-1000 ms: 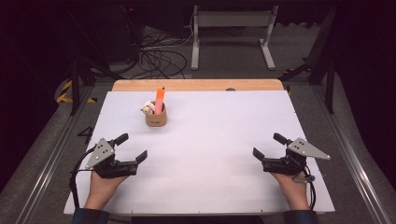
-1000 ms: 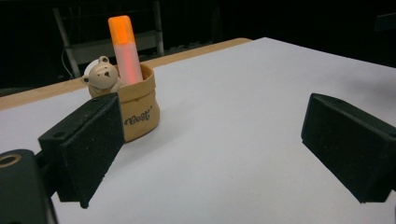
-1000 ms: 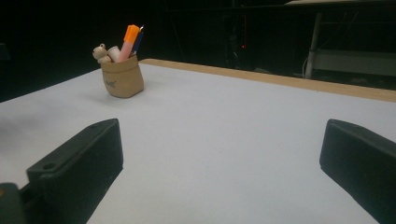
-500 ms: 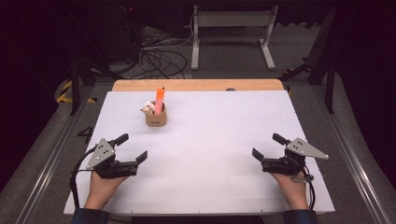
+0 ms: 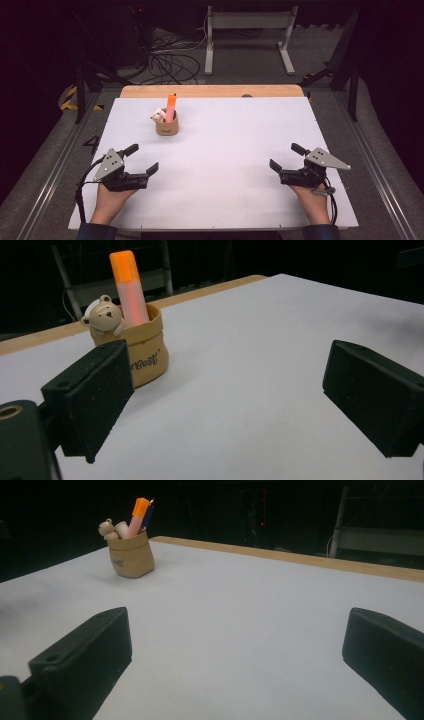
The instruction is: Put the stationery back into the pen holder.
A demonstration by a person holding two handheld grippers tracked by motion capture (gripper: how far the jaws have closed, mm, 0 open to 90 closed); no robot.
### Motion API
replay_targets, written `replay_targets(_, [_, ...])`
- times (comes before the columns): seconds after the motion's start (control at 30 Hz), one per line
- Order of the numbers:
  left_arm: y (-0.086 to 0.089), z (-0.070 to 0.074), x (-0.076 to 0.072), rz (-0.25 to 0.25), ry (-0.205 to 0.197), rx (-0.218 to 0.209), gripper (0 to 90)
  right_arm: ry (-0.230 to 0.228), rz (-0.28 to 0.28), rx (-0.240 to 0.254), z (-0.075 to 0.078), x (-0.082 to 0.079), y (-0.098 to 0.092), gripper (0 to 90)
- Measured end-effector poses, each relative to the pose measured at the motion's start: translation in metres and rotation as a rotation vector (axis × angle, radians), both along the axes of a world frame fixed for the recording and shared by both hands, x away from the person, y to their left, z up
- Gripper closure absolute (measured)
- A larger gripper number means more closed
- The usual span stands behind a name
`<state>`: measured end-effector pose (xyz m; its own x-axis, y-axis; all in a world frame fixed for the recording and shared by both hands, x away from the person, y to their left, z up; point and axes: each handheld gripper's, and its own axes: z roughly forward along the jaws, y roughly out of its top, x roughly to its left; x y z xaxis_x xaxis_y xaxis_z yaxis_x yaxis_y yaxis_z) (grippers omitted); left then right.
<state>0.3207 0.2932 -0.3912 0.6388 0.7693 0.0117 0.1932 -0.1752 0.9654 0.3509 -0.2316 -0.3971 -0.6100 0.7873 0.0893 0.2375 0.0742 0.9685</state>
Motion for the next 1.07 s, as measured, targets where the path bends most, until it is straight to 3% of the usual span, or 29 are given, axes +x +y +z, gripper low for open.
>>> replay_targets(1.07, [-0.0001, 0.0000, -0.0003, -0.001, 0.003, 0.001, 7.1, -0.001, 0.008, -0.012, 0.0025, -0.0004, 0.0017, 0.1])
